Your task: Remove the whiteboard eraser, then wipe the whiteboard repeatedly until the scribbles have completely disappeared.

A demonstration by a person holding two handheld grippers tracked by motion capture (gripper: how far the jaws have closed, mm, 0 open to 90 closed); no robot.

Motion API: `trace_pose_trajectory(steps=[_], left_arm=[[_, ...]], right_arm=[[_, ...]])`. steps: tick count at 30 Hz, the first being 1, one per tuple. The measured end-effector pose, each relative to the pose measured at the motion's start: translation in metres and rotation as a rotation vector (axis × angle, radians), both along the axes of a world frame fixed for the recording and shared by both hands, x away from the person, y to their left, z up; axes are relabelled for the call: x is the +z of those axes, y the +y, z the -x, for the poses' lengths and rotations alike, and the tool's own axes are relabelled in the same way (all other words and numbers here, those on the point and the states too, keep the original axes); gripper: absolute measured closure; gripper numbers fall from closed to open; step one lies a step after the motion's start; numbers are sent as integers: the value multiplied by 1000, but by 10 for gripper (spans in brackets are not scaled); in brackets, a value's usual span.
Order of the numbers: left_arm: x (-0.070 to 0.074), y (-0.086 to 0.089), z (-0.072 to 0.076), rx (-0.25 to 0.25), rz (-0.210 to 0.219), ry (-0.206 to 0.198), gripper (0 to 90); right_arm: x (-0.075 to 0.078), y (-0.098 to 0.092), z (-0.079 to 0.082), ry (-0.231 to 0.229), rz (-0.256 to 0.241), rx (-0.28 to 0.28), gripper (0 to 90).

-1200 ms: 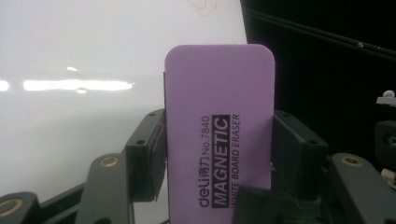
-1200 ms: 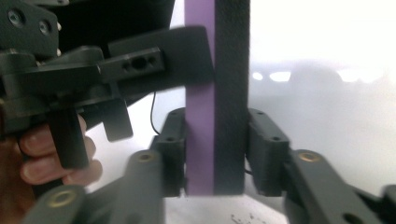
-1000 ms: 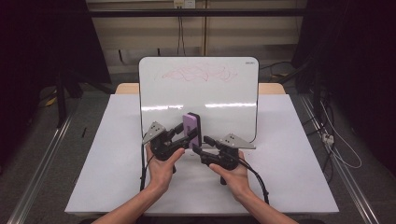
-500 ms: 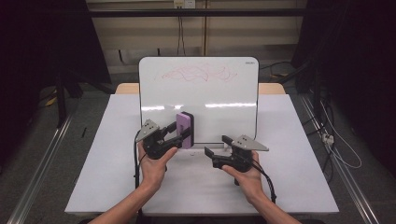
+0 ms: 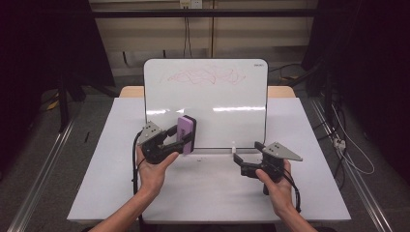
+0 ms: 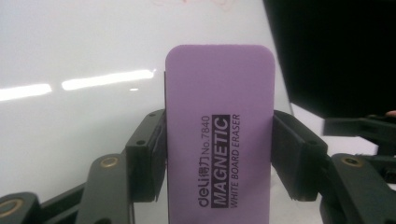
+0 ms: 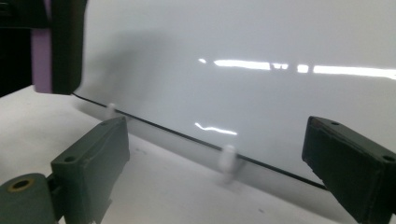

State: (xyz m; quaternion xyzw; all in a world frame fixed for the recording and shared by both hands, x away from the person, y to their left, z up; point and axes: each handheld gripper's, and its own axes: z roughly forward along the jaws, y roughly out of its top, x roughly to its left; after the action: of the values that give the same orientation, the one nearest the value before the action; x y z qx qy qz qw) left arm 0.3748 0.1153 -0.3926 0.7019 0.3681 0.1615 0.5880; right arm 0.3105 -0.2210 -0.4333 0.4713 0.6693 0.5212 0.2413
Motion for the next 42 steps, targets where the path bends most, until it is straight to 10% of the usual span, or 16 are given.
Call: trace_pose_trajectory(steps=[19,42], left_arm=[[16,24,-8,85,-108,-26,413],[35,37,-20,156,-202,-93,413]], right_arm=[[-10,-50,23,19,46,-69,69],[-12,-63,28,12,115,-109,60]])
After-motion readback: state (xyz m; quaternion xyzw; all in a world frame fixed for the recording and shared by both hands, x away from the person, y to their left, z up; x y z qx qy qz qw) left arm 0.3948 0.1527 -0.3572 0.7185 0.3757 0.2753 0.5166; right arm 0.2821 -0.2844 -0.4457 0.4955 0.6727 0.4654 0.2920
